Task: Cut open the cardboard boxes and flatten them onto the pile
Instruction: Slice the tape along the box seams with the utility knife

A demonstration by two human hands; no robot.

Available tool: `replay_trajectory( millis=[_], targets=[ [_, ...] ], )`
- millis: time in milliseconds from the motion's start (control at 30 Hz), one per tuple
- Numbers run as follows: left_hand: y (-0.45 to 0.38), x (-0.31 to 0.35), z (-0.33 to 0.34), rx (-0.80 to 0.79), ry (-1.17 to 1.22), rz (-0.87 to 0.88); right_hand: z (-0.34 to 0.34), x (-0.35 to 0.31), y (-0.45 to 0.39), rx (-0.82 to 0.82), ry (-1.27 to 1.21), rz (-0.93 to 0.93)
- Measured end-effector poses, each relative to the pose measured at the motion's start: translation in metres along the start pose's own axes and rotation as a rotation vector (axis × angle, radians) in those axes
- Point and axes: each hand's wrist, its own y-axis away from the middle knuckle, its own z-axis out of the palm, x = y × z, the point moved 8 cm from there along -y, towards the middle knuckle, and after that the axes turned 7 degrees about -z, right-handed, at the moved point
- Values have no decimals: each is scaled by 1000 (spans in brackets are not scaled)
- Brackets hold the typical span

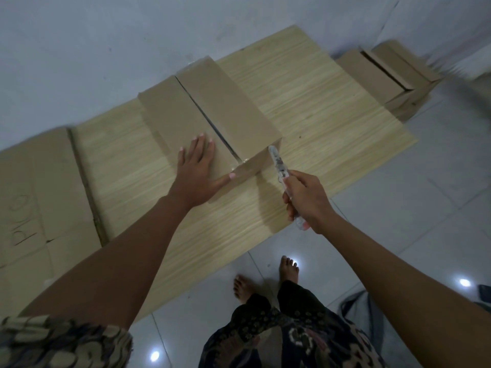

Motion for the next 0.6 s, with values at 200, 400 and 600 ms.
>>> replay_trajectory(
  millis=[200, 400, 600],
  targets=[
    [0, 0, 1, 6, -16, 36, -3, -2, -3, -62, -53, 22],
    [-2, 4, 4, 14, -55, 44, -1, 2, -5, 8, -93, 49],
    [-1, 6, 3, 22, -64, 45, 4, 3, -5, -14, -130, 48]
  ],
)
